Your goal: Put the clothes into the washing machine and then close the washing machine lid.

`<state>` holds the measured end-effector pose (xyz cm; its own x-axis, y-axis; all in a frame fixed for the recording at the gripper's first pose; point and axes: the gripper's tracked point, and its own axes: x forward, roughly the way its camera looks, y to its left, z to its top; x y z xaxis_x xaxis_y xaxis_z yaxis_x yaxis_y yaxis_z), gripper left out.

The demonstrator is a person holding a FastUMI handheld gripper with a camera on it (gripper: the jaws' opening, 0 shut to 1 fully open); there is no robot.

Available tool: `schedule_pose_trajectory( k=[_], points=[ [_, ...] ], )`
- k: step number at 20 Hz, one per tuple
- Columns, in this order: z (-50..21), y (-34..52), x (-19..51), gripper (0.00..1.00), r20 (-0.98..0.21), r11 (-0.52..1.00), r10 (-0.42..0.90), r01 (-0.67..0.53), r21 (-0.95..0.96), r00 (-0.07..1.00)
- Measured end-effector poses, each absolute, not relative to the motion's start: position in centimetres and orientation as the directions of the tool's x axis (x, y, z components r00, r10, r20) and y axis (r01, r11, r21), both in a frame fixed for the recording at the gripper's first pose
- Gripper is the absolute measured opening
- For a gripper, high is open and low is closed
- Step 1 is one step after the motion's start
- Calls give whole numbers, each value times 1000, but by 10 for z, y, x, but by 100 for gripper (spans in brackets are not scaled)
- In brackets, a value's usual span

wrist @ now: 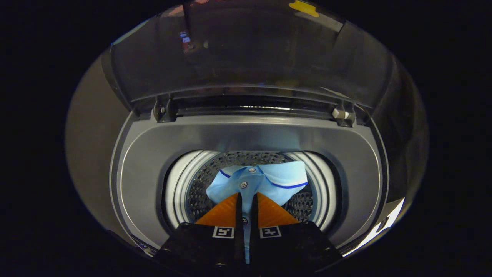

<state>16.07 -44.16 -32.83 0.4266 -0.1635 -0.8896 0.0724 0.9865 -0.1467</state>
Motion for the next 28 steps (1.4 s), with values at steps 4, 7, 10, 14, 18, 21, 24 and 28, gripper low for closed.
schedule_pose_trajectory(
  k=[4, 7, 10, 14, 18, 21, 24, 28],
  points=[
    [-333, -446, 161, 18, -885, 983, -185, 73, -170, 427],
    [-320, -450, 168, 81, -870, 976, -213, 132, -171, 445],
    [-323, -457, 169, 99, -868, 973, -220, 158, -166, 445],
    [-321, -458, 164, 99, -870, 973, -227, 136, -186, 438],
    [-300, -463, 165, 99, -853, 967, -254, 128, -219, 456],
    [-273, -464, 170, 99, -829, 966, -259, 132, -222, 496],
    [-242, -462, 177, 99, -799, 965, -261, 155, -210, 542],
    [-200, -460, 185, 99, -761, 963, -271, 170, -211, 589]
  ],
)
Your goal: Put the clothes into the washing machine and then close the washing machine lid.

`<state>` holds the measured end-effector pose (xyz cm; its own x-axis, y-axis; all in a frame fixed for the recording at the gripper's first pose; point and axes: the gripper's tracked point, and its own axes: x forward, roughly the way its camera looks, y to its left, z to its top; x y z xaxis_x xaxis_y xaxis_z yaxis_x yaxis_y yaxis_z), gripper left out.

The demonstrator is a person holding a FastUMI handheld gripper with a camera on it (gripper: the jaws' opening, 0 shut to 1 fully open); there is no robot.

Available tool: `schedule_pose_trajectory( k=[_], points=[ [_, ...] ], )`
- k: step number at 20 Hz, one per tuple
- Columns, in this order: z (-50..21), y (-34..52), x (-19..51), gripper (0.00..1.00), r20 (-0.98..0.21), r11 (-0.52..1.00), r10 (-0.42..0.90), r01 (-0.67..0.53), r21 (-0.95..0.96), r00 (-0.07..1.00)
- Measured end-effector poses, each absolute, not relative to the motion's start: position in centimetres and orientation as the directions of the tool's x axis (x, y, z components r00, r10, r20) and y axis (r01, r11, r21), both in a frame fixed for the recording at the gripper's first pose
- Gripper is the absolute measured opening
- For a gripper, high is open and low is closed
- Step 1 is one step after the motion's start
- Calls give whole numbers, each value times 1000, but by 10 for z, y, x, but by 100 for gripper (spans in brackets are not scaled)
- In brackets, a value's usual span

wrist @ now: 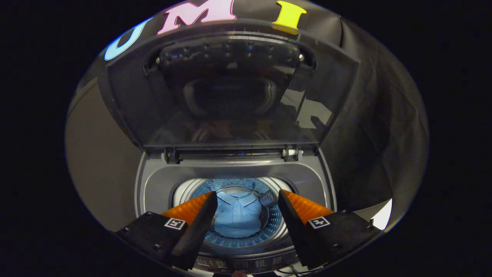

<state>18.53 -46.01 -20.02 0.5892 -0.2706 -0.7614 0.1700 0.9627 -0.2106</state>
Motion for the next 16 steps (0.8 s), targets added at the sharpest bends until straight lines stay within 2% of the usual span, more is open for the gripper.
schedule_pose_trajectory(
  k=[16],
  points=[
    [-42, -442, 246, 99, -583, 960, -274, 178, -218, 765]
  ],
)
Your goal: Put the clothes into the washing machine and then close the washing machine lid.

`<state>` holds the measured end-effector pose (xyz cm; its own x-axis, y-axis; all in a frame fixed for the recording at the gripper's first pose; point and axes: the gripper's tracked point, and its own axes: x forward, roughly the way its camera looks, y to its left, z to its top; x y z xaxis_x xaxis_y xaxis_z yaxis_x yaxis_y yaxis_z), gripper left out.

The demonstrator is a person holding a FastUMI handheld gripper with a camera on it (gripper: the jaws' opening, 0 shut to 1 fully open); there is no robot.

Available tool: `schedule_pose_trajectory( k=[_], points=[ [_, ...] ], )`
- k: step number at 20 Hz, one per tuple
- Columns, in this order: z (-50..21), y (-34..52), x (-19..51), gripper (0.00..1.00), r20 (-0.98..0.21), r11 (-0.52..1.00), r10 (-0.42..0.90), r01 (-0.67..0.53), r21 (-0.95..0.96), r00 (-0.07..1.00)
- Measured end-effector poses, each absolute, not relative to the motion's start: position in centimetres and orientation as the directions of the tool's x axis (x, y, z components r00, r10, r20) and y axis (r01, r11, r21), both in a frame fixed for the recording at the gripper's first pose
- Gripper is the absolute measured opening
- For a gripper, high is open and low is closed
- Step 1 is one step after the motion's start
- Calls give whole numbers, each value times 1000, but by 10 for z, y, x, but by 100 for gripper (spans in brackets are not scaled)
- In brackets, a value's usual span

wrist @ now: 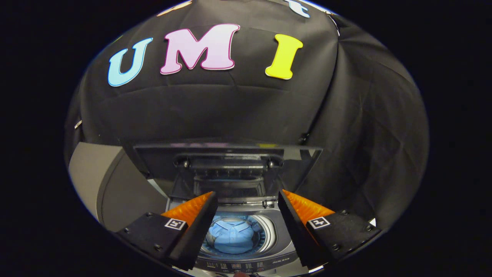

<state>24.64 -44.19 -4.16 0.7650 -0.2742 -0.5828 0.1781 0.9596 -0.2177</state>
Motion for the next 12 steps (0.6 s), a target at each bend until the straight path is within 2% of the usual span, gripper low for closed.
schedule_pose_trajectory(
  k=[6, 12],
  points=[
    [-6, -435, 295, 99, -530, 966, -253, 183, -182, 810],
    [-8, -432, 330, 99, -534, 970, -241, 186, -157, 810]
  ],
)
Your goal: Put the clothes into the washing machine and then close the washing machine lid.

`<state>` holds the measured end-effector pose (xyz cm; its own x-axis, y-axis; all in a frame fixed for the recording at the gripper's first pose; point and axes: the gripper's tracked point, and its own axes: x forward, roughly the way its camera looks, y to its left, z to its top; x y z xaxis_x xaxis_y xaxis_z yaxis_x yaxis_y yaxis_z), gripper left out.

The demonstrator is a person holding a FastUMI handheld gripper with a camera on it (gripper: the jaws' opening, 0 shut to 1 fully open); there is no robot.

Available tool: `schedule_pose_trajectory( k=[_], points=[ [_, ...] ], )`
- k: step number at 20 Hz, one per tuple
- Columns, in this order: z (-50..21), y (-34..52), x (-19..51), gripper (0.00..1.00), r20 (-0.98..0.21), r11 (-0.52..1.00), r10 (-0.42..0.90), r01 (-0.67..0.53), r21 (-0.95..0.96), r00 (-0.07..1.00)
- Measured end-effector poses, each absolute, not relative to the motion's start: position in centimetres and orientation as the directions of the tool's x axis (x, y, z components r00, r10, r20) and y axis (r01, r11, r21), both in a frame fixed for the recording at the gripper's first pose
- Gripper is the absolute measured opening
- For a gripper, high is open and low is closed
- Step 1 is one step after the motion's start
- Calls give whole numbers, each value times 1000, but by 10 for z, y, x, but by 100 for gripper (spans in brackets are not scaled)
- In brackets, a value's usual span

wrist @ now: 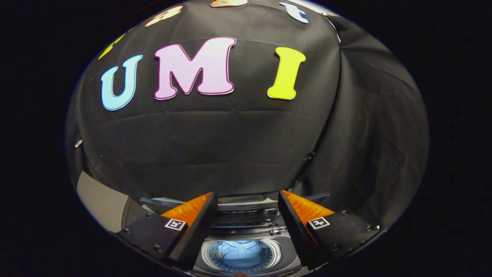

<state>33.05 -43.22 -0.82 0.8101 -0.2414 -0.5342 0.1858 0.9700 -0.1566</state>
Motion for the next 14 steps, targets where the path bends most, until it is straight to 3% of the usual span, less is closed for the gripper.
schedule_pose_trajectory(
  k=[6, 14],
  points=[
    [-50, -439, 350, 99, -622, 968, -249, 190, -161, 743],
    [-48, -441, 345, 100, -620, 966, -258, 191, -174, 741]
  ],
)
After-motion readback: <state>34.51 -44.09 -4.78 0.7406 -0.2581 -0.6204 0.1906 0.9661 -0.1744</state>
